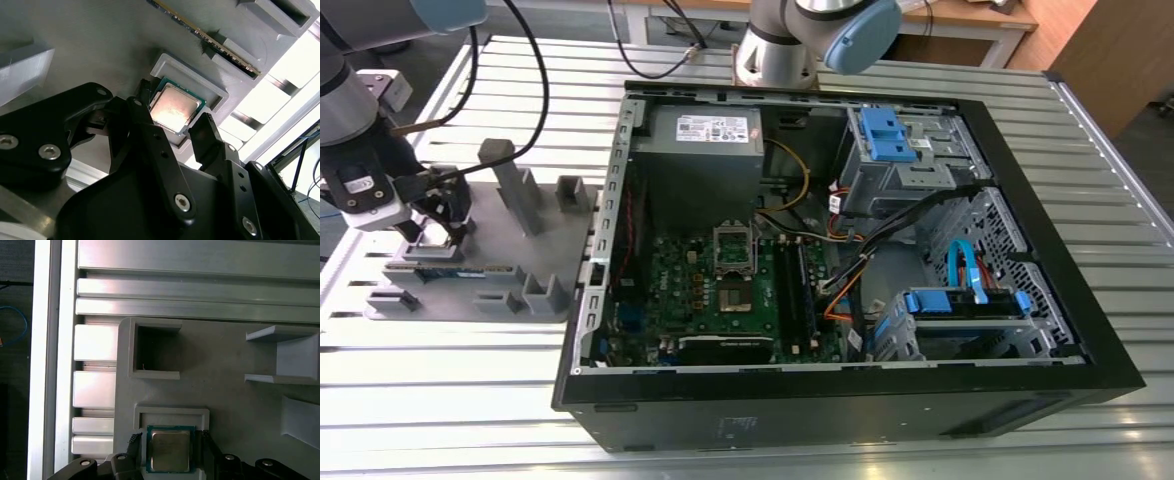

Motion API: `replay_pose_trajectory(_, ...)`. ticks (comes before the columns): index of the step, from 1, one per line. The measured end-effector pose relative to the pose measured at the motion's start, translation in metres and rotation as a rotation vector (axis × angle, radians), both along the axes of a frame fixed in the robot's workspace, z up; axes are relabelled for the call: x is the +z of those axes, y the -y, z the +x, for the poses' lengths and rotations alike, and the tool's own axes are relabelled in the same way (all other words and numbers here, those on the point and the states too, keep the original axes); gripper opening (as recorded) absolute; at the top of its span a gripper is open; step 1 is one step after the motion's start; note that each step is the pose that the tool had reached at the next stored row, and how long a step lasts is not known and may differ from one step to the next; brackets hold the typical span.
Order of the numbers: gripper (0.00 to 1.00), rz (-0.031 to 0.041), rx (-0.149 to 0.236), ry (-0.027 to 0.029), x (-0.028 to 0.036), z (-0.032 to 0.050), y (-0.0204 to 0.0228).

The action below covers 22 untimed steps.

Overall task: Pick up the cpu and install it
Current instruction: 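Pick up the cpu and move it towards the insertion slot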

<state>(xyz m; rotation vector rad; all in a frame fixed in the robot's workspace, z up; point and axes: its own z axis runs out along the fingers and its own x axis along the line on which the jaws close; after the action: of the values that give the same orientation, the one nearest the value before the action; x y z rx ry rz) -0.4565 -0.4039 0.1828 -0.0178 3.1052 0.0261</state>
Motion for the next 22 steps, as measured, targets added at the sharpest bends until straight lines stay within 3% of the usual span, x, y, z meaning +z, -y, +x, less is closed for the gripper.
replay_pose_trajectory(7,0.57,0.0,0.0,0.0,0.0001,0.0,0.0)
replay_pose_trajectory(9,0.47,0.0,0.0,-0.0001,0.0001,0.0,0.0)
replay_pose_trajectory(22,0.47,-0.0002,0.0,-0.0004,0.0025,-0.0001,0.0)
